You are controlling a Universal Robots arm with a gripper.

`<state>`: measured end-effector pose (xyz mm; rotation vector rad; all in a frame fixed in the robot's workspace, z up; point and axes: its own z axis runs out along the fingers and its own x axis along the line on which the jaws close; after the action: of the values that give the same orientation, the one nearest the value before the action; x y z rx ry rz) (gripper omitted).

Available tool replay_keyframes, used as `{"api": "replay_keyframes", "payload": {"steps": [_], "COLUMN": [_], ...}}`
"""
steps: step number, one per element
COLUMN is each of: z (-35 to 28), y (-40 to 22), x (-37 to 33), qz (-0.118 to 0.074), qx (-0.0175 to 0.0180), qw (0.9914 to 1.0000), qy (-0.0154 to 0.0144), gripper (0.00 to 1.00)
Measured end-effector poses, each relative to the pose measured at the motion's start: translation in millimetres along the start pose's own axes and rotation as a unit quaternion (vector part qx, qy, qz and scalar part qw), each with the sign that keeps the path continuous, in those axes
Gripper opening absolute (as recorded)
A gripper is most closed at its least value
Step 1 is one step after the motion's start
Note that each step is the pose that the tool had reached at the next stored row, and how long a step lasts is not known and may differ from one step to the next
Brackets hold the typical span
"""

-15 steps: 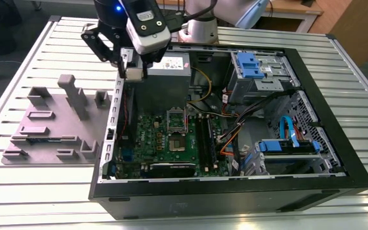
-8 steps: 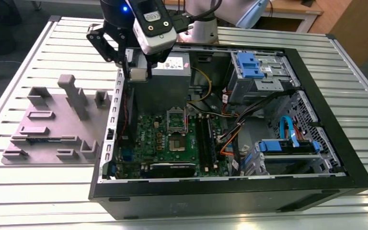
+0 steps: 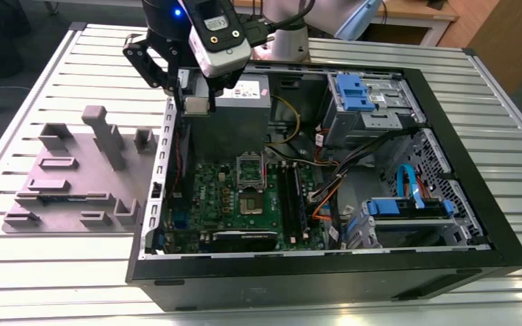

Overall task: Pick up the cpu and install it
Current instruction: 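Pick up the cpu and move it towards the insertion slot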

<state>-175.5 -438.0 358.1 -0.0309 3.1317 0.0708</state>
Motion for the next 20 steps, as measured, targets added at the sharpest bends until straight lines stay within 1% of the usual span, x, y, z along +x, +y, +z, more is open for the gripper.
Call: {"api": "replay_keyframes", "payload": {"steps": [4,17,20], "z": [0.0,0.2,0.3], "y": [0.0,-0.4,-0.5], "x": [-2.2,-19.5,-20.7], "qz": [0.0,0.0,0.0], "qx": [0.0,0.0,-0.0001], "qw": [1.0,1.0,1.0], "qy": [0.0,0.0,0.0], "gripper": [0.47,0.47,0.47]}}
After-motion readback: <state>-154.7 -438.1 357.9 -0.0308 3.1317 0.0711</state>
